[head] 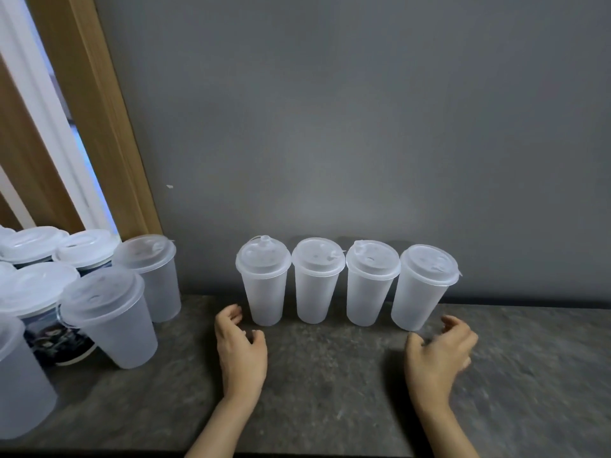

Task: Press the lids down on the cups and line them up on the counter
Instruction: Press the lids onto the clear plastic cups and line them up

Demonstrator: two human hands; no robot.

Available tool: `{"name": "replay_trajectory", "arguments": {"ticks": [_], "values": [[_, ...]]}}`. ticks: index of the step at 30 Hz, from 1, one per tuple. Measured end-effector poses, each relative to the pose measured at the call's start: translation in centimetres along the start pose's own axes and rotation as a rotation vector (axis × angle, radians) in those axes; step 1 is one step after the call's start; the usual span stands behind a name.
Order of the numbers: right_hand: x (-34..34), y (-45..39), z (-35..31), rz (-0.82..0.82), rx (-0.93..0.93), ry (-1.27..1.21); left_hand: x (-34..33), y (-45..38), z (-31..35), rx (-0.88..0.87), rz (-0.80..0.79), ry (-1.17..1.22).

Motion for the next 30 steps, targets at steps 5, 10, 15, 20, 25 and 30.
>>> {"name": "replay_trajectory", "arguments": {"ticks": [5, 10, 15, 20, 25, 30], "values": [[-0.5, 5.9, -5.0, -0.037, 0.560, 0.060, 3.5, 2.0, 1.3, -0.160, -0.001, 0.003], [-5.4, 13.1, -10.7, -0.609, 0.896, -0.009, 9.2, 1.5, 4.0, -0.593, 0.014, -0.156], [-9.6, 18.2, -16.1, -0.848, 0.926, -0.154, 14.6, -1.5, 6.5, -0.713, 0.204, -0.476], [-11.2, 20.4, -18.1, -0.793, 1.078, -0.098, 16.7, -4.7, 6.8, -0.441, 0.139, -0.719], [-11.0, 19.7, -17.1, -0.877, 0.927, -0.214, 16.4, -4.9, 5.7, -0.498, 0.043, -0.594], [-11.7, 18.9, -16.4, -1.135, 0.529, -0.465, 14.3, -3.0, 4.5, -0.754, -0.143, -0.330]]}}
Point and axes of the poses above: each hand's wrist, its own y-axis away from the middle knuckle, its own x-axis out of the back of the hand, z = x × y, the point moved 4 cm from there along -y, towards the middle knuckle, and after that the axes turned 12 degrees about y, right-handed, at the moved point
